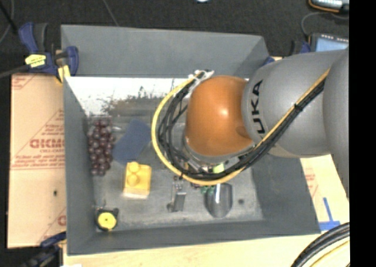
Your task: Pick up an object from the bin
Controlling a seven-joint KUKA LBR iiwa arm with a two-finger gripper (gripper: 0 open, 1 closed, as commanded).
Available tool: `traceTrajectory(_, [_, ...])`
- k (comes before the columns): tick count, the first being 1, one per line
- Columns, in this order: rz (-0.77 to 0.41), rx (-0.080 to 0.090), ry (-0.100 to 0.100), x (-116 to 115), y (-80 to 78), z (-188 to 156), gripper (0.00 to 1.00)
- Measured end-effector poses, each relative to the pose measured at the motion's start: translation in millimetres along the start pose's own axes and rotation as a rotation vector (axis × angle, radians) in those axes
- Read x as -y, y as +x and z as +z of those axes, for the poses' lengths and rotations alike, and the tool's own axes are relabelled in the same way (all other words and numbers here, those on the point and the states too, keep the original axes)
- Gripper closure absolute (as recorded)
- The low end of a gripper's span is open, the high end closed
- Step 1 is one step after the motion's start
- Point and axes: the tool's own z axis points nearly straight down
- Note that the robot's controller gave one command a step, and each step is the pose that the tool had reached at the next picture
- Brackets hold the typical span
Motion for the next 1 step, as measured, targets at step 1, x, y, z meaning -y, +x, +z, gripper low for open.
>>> traceTrajectory(1, [0.001, 0.002, 0.000, 0.2, -0.1, -1.9, 0.00])
